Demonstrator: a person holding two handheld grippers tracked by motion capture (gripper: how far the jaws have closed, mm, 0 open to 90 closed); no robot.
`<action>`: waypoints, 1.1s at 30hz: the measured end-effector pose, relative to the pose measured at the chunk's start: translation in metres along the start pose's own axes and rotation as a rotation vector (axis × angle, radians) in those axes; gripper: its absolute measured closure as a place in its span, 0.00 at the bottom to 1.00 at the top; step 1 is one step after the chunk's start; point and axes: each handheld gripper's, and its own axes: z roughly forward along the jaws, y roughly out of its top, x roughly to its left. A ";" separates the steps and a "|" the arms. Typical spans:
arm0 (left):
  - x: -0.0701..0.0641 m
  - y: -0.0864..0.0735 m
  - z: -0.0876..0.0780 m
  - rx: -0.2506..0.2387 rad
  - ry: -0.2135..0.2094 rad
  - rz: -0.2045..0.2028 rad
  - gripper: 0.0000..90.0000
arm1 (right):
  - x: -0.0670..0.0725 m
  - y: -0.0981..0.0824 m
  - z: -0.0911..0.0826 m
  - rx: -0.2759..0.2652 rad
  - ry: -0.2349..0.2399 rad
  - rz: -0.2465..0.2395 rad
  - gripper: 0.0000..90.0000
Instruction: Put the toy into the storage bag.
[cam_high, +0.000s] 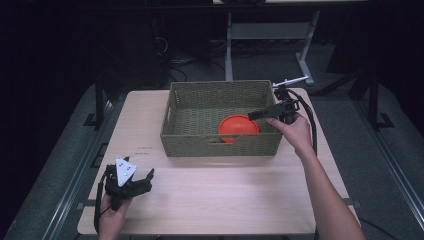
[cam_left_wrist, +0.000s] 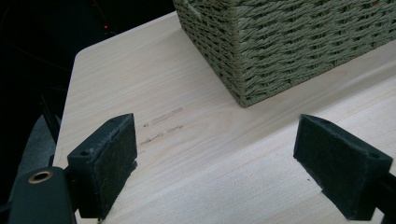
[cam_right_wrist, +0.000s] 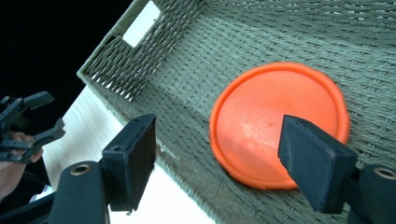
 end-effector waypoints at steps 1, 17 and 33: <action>0.000 0.000 0.000 -0.001 0.000 0.000 0.14 | 0.000 -0.001 -0.001 0.000 0.002 -0.003 0.29; 0.000 0.000 -0.001 -0.002 0.002 0.000 0.14 | 0.012 -0.017 -0.016 0.003 0.026 -0.041 0.27; 0.000 0.000 -0.002 -0.007 0.009 0.003 0.14 | 0.020 -0.035 -0.027 0.002 0.049 -0.077 0.26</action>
